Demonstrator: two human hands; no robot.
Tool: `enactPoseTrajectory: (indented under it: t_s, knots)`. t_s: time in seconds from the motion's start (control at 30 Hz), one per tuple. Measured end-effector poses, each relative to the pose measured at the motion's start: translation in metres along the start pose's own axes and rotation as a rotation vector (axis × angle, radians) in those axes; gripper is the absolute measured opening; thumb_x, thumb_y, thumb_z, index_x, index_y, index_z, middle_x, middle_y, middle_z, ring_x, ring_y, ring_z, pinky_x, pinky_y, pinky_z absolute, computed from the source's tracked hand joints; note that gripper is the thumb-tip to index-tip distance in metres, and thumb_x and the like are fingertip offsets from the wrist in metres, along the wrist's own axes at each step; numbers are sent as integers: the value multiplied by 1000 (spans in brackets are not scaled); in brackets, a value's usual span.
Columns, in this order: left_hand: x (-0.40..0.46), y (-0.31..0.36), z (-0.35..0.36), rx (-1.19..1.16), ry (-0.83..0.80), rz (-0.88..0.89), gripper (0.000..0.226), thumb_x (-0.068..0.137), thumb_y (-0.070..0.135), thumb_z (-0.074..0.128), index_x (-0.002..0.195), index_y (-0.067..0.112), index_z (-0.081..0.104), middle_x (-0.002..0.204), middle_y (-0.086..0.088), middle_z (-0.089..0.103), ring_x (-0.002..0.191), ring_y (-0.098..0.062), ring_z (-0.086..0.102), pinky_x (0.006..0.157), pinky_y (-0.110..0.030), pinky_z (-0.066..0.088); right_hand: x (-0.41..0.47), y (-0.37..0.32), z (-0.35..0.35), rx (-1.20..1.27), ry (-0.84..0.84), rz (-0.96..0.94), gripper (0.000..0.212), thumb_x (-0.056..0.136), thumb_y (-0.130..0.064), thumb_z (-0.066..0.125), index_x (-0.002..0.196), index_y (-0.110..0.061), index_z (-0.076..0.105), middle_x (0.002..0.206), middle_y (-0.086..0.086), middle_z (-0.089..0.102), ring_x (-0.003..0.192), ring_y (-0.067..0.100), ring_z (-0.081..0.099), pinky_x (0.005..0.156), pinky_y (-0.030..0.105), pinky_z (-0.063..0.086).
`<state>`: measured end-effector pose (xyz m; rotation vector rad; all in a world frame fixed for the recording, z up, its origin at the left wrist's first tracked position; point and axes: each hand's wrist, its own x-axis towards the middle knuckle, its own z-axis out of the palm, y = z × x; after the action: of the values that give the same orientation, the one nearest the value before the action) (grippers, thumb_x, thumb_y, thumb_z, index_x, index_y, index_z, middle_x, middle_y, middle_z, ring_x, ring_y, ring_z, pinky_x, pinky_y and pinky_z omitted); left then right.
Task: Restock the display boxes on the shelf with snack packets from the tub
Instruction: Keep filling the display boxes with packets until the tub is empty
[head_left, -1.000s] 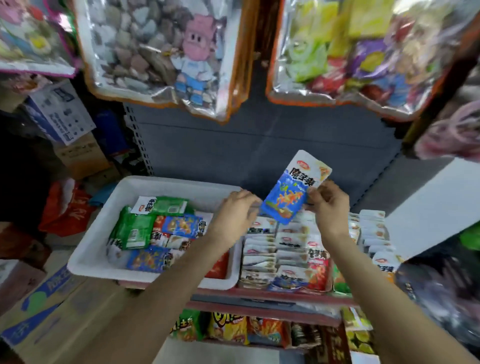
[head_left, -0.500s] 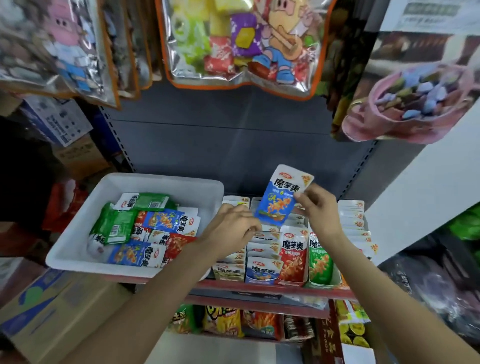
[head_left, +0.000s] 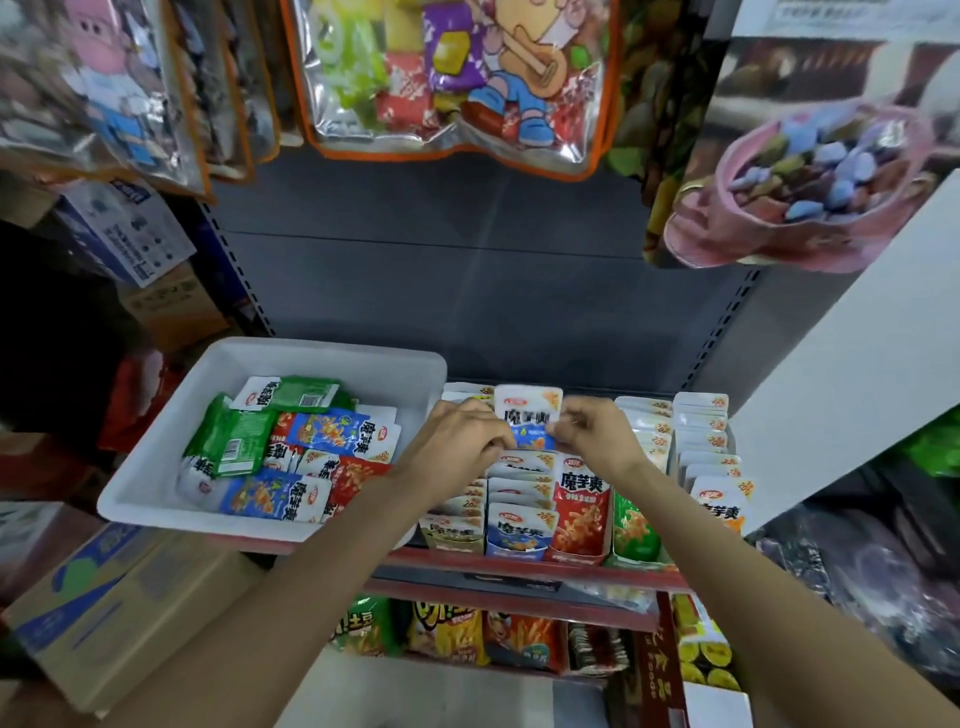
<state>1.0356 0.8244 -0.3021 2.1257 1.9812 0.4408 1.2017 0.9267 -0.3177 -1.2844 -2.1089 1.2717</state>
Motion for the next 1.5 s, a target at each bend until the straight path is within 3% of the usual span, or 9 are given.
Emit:
enactPoseTrajectory:
  t_s: [0.1,0.23,0.47,0.67,0.83,1.0,1.27,1.4,1.5]
  knots:
    - [-1,-2,1,-45,16,-18,18,93,19,53,101,22,68,102,10,66,107,-8,49,100,-26,25,-1,3,2,-79,-132,104,33,89,0,57,59,-8,45,84,24,65,94,25,66,77,43,54]
    - [0,-2,1,-54,23,-11,19,92,17,53,102,21,68,104,9,66,109,-9,50,98,-25,23,-3,-7,0,50,7,36,21,92,-16,59,71,-19,59,74,13,65,74,23,62,71,35,53]
    - [-2,-7,8,-116,162,-31,22,89,13,58,107,22,65,109,9,64,113,-8,48,93,-17,19,8,-16,-1,-197,-111,141,20,91,-11,57,73,-12,64,78,9,64,74,23,60,67,32,50]
    - [-26,-37,2,-200,298,-152,26,84,8,60,106,21,65,109,6,65,109,-12,51,95,-30,35,0,-67,29,-288,174,-118,21,91,-5,51,104,-9,68,99,5,69,90,20,63,73,17,41]
    - [-63,-94,-4,-243,357,-417,22,84,2,61,101,13,69,109,-4,67,106,-22,56,92,-30,42,6,-103,102,-295,-6,-220,23,90,-4,49,105,-8,67,107,11,67,97,27,63,86,32,48]
    - [-97,-170,0,-198,124,-621,29,87,4,59,114,14,66,126,-6,60,110,-23,58,96,-32,44,17,-119,188,-564,-190,-273,30,94,-11,45,119,-8,59,123,14,57,116,29,52,99,37,41]
    - [-109,-229,10,-64,-440,-603,51,92,-4,47,140,13,43,136,-17,48,114,-34,53,93,-42,44,24,-98,243,-702,-573,-18,36,99,-12,39,134,-9,46,128,15,55,113,28,55,83,27,42]
    - [-107,-229,4,34,-386,-567,35,89,2,55,123,9,57,120,-12,59,112,-27,54,97,-38,40,21,-99,243,-703,-571,21,36,98,-7,35,131,-8,50,134,12,51,119,27,52,92,27,42]
    - [-110,-228,0,-1,-331,-559,8,91,6,53,86,5,59,93,-7,55,98,-22,52,89,-35,41,19,-103,240,-694,-583,47,36,99,-12,34,133,-10,49,132,12,53,117,27,53,89,26,41]
